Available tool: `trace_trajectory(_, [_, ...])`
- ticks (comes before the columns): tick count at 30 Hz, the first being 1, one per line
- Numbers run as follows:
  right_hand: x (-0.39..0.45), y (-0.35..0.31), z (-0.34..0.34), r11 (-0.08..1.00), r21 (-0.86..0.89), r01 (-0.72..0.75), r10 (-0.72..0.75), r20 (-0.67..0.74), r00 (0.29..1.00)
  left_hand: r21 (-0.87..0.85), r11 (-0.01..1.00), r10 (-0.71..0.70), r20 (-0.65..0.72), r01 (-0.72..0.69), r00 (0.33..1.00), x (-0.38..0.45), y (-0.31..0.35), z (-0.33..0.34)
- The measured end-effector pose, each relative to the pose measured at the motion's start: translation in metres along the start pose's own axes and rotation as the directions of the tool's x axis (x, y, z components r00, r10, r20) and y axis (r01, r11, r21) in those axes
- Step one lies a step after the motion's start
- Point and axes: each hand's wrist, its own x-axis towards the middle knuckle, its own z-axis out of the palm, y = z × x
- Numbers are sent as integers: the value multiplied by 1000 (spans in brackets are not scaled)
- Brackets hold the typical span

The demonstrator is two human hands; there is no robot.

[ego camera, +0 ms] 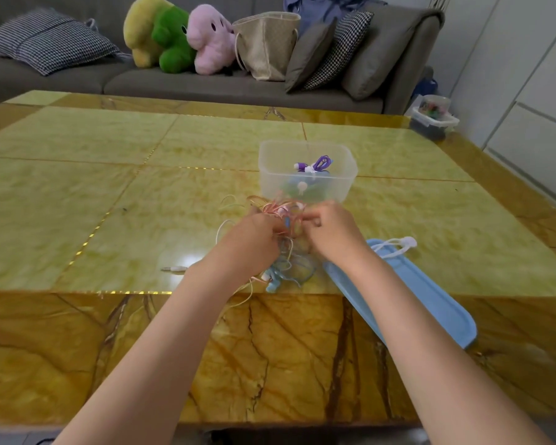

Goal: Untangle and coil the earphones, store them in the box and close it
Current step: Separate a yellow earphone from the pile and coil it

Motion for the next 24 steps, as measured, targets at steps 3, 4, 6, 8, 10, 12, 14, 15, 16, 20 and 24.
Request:
trace_trajectory(3, [2,-4,-17,968,249,31,48,-304,951,-52,998,-47,-45,45,998,-1,2,-2])
trace_trajectory(4, [2,-5,-24,962,266,55,53,-381,923,-53,997,-60,-38,58,997,-2,3,-2])
trace_trajectory(6, [2,-5,-37,955,270,125,27,-496,868,-9,998,-65,1,65,998,-3,0,-1])
trace_trajectory(8, [2,-5,-47,944,277,177,11,-564,825,127,991,-41,51,34,998,-5,-3,0])
trace_trajectory(10, [2,-3,-53,936,281,214,1,-608,794,238,971,-23,74,5,997,-5,-9,5])
trace_trajectory(12, [1,-1,-56,941,241,239,-25,-653,757,235,972,-3,8,1,1000,-1,-14,6])
trace_trajectory(14, [-1,1,-60,946,202,252,-45,-691,721,201,979,-9,-123,34,992,3,-16,1])
trace_trajectory(15, [-2,2,-61,948,192,253,-47,-704,709,163,985,-25,-188,57,982,5,-16,-2])
trace_trajectory(16, [-3,3,-62,951,177,252,-53,-711,701,116,991,-41,-249,72,968,6,-17,-6])
trace_trajectory(20, [-2,11,-60,955,163,246,-90,-633,769,-104,994,-82,-431,41,898,6,-18,-15])
trace_trajectory(24, [-2,24,-49,996,37,80,-66,-294,954,-487,874,-191,-327,9,925,4,-15,-15])
